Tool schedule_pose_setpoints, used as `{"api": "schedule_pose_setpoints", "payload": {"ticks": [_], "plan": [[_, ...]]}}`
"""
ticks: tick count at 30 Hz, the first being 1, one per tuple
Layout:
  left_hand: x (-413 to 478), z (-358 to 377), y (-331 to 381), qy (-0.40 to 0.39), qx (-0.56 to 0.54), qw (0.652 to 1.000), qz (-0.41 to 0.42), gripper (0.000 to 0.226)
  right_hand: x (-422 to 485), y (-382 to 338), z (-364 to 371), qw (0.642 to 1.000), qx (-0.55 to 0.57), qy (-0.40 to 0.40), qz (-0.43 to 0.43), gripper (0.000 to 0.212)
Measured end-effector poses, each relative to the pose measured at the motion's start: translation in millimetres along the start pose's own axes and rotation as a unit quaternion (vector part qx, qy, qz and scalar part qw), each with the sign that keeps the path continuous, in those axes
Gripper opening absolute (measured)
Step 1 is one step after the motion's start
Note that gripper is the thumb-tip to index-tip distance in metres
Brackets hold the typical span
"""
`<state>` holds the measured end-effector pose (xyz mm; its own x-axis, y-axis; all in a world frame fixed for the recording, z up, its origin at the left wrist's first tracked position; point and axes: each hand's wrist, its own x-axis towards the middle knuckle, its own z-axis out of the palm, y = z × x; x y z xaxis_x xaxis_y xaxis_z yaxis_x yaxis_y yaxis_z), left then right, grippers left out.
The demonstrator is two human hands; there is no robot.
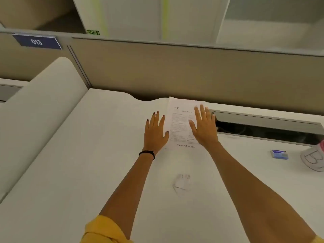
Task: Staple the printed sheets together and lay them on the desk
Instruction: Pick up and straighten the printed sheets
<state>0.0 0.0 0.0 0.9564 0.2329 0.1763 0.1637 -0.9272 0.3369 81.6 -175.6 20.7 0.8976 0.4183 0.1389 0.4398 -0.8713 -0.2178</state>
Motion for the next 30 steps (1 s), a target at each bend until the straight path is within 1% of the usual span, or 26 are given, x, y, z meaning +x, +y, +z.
{"api": "schedule_pose_setpoints", "payload": {"ticks": [2, 5, 9, 13, 17, 24, 27, 30], "plan": [[-6.1, 7.5, -0.5, -0.050, -0.039, 0.997, -0.043, 0.061, -5.4, 0.2, 10.0, 0.999, -0.010, -0.033, 0.020, 0.070], [-11.4, 24.2, -7.9, -0.091, -0.076, 0.990, -0.077, 0.058, -14.2, 4.4, 35.3, 0.993, -0.014, -0.097, 0.062, 0.067], [-10.6, 37.8, -13.9, -0.112, -0.101, 0.986, -0.077, 0.059, -16.2, 8.8, 48.2, 0.982, -0.001, -0.170, 0.076, 0.071], [-11.4, 47.4, -14.6, -0.126, -0.092, 0.986, -0.059, 0.058, -22.8, 12.2, 56.1, 0.971, -0.027, -0.223, 0.085, 0.074], [-8.0, 49.1, -16.8, -0.156, -0.076, 0.984, -0.040, 0.058, -27.1, 8.7, 63.4, 0.968, -0.029, -0.230, 0.100, 0.081], [-2.6, 42.2, -12.5, -0.203, -0.126, 0.969, -0.054, 0.060, -26.6, 2.9, 61.3, 0.965, -0.010, -0.241, 0.107, 0.084], [0.1, 39.0, -9.2, -0.209, -0.203, 0.952, -0.094, 0.058, -22.6, 4.5, 58.8, 0.960, 0.008, -0.260, 0.105, 0.080], [5.1, 38.4, -1.4, -0.196, -0.271, 0.933, -0.131, 0.055, -19.4, 6.9, 54.9, 0.956, 0.033, -0.272, 0.109, 0.079]]}}
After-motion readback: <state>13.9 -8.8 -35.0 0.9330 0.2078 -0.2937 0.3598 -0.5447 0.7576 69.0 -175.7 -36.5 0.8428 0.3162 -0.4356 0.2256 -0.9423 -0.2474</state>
